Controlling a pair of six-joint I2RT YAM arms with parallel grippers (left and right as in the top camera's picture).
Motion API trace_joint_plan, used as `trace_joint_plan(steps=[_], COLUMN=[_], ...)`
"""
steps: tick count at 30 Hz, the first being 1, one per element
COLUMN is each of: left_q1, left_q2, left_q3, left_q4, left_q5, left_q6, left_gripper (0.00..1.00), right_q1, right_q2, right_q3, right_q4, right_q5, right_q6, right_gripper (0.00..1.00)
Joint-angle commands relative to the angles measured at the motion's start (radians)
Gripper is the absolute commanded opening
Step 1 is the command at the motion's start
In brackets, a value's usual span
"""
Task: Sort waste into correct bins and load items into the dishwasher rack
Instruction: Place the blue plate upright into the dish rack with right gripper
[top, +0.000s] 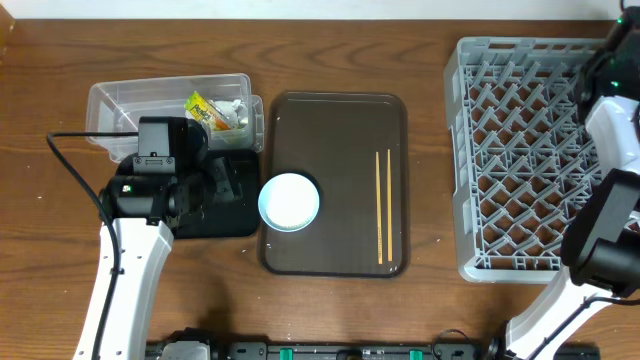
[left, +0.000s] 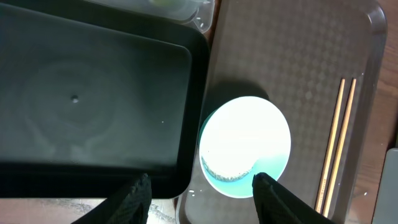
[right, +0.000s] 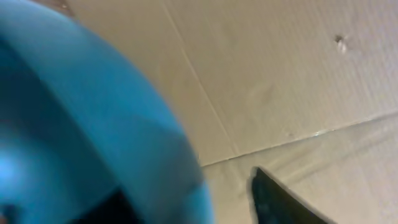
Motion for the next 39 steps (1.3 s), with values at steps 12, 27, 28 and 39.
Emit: trace_joint_plan(steps=[12,27,28,39], left_q1=[0.003,0.003,0.003,0.003], left_q2=[0.001,0.001,0.001,0.001], left_q3=[-0.005,-0.005,-0.005,-0.005], left_q4=[0.000,0.000,0.000,-0.005], left_q5=[-0.013,-0.013,-0.013,-0.013], left_q6=[0.006,0.006,0.006,0.006], left_gripper=[0.56,0.56,0.56,0.56], right_q1=[0.014,0.034,0.039,0.214], right_q2=[-0.014,-0.267,-0.278,-0.301], right_q3=[-0.001,0.000,0.000,-0.001], right_q4=[-0.179,-0.409,-0.442,-0.713], right_q5=[0.011,-0.513,-0.577,-1.143], right_q6=[0.225,0.354,0.373,0.581], right_gripper=[0.93,0.99,0.99,0.94])
